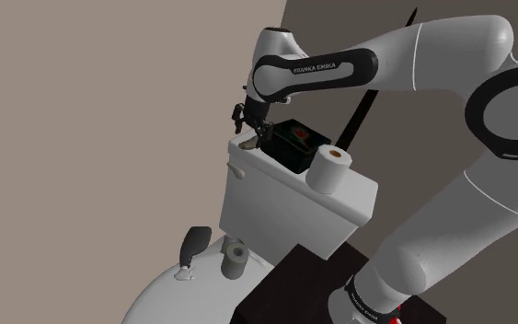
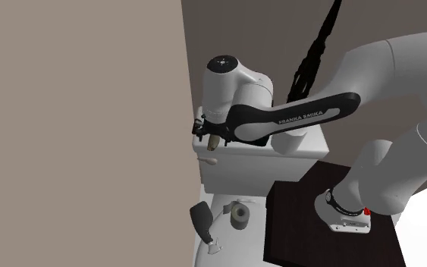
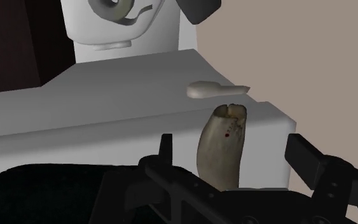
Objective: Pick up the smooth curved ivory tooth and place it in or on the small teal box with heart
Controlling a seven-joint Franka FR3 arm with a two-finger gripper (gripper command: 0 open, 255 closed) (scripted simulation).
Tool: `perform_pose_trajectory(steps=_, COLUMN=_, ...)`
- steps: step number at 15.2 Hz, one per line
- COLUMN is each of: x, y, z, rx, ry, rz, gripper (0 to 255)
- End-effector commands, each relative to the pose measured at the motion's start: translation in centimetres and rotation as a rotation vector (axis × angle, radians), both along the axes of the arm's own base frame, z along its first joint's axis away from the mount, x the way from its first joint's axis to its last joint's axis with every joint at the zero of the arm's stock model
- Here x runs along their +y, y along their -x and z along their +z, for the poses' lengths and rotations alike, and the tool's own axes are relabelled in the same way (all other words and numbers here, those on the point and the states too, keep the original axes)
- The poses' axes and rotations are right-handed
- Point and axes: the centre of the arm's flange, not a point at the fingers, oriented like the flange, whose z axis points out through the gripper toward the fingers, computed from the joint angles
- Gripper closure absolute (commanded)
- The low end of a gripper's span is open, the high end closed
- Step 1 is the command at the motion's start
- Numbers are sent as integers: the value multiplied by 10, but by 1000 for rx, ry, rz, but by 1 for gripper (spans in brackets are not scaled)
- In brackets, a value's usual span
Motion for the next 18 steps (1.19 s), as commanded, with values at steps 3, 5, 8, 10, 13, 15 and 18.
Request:
perform_pose_trajectory(steps=3, x=-1, y=-1, z=-19, rx=-5, ry=1, rz=-4, gripper=0)
perform_pose_trajectory(steps=5, x=-2, y=-1, z=-28, rx=-5, ry=1, rz=-4, gripper=0)
perform_pose_trajectory(steps=8, x=-2, y=-1, z=-28, rx=-5, ry=1, rz=-4, gripper=0)
perform_pose_trajectory(steps=10, x=-2, y=-1, z=-28, rx=-5, ry=1, rz=-4, gripper=0)
perform_pose_trajectory(steps=13, x=-2, y=-1, z=-28, rx=-5, ry=1, rz=-4, gripper=255)
perform_pose_trajectory(steps=15, x=-2, y=-1, z=-28, rx=-5, ry=1, rz=-4, gripper=255)
perform_pose_trajectory(steps=18, x=-2, y=-1, z=-28, rx=-5, ry=1, rz=-4, gripper=255)
